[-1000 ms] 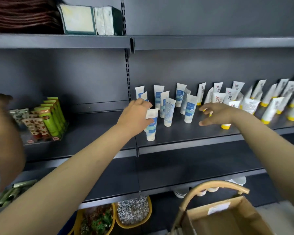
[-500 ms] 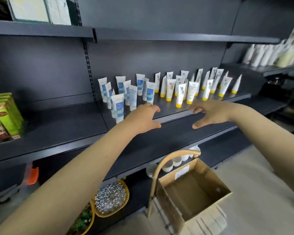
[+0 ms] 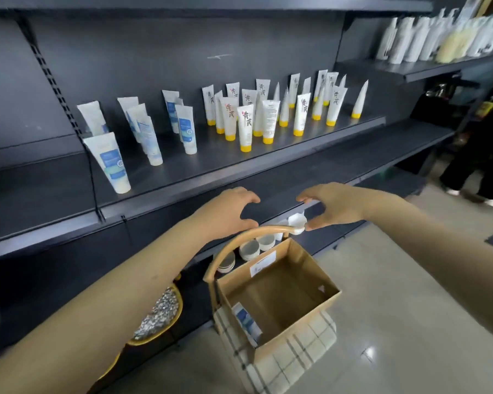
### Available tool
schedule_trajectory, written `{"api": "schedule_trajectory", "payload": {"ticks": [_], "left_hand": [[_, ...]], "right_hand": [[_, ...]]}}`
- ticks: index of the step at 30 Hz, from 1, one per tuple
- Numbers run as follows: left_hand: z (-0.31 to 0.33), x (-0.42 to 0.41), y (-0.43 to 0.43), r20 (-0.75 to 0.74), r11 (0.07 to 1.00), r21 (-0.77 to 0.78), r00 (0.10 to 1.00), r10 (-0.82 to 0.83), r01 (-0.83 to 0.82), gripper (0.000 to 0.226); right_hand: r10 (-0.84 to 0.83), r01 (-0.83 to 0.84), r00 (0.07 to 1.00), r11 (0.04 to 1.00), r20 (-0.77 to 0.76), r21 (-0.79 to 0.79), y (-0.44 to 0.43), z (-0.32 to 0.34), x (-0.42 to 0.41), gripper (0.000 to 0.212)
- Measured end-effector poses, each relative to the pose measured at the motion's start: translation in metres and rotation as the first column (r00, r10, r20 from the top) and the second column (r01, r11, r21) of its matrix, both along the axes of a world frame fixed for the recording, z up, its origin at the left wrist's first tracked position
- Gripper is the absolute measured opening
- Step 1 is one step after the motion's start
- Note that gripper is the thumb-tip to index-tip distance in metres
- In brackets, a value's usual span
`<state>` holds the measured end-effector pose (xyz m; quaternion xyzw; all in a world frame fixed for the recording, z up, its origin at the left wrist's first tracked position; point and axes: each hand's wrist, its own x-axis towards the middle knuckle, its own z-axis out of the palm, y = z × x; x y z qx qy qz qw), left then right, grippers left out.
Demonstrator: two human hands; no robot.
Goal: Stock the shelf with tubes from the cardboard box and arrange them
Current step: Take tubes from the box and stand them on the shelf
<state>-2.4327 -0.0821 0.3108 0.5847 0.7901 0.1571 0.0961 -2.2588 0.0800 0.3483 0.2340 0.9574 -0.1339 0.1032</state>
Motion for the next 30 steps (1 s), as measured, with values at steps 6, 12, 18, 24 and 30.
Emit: {"api": "schedule_trajectory", "payload": {"ticks": [6,12,18,24,30], "left_hand": [[-0.081,0.023,0.034,0.078,0.988,-0.147,0.996,0.052,-0.040,0.049],[-0.157,0.015,0.047,0.157,0.946,-0.325,0.986,0.064,-0.009,0.055],[-0.215,-0.016,0.048,0.251,0.902,-0.431,0.965,0.076,0.041,0.055],[-0.295,-0.050,0.057,0.315,0.848,-0.523,0.943,0.104,0.081,0.056],[-0.385,-0.060,0.076,0.332,0.757,-0.643,0.933,0.143,0.113,0.059]], "right_hand": [[0.045,-0.037,0.998,0.990,0.054,-0.138,0.039,-0.080,0.014,0.048],[0.047,-0.024,0.995,0.970,0.089,-0.243,0.062,-0.158,0.008,0.053],[-0.001,0.071,0.972,0.954,0.235,-0.290,0.080,-0.216,-0.007,0.063],[-0.084,0.198,0.947,0.912,0.311,-0.358,0.089,-0.290,-0.017,0.062],[-0.160,0.320,0.915,0.848,0.372,-0.423,0.092,-0.394,-0.017,0.065]]}}
